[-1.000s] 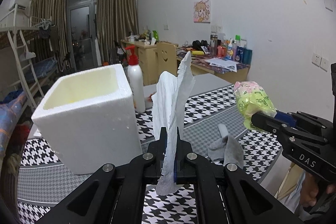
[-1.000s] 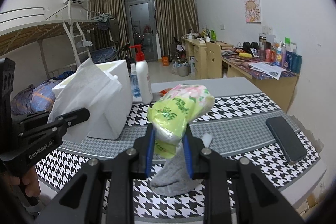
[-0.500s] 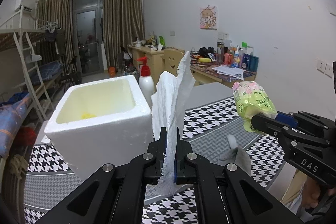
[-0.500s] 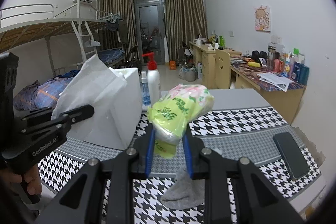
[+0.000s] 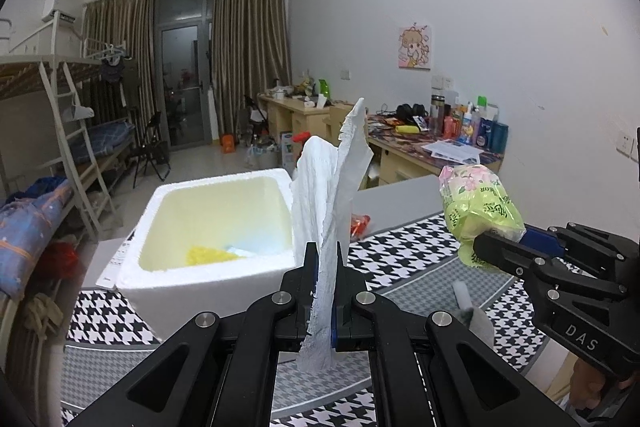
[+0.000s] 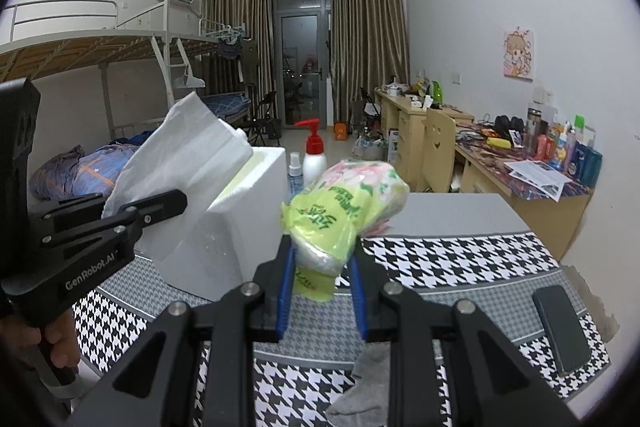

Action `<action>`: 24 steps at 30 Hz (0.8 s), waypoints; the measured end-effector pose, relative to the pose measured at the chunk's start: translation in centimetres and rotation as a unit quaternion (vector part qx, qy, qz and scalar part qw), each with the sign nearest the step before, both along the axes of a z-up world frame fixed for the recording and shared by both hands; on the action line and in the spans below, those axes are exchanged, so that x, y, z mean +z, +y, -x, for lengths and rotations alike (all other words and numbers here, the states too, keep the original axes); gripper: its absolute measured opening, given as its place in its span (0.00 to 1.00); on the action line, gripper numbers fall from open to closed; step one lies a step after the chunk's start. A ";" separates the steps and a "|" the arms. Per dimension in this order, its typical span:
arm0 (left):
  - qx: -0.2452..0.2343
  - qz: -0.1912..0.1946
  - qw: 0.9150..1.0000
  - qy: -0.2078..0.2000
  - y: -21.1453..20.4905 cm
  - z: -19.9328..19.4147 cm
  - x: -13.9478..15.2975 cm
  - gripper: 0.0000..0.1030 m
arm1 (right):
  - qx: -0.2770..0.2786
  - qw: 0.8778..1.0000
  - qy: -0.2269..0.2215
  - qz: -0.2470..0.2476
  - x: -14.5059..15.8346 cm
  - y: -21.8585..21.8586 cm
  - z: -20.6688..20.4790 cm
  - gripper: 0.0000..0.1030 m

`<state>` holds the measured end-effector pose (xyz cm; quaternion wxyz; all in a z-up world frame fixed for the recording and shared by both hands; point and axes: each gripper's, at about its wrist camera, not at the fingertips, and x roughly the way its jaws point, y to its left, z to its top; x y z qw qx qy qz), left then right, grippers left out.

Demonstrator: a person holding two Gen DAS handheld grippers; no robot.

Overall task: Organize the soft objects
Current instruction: 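Carry the tissue and wipes packet in both tools over the white foam box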

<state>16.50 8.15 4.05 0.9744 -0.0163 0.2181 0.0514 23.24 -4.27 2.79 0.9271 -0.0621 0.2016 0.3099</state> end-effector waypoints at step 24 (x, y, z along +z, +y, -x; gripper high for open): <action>0.051 -0.008 0.998 -0.018 3.6 -1.1 2.1 0.03 | 0.052 0.998 -0.015 -0.012 2.4 4.5 -1.5 0.29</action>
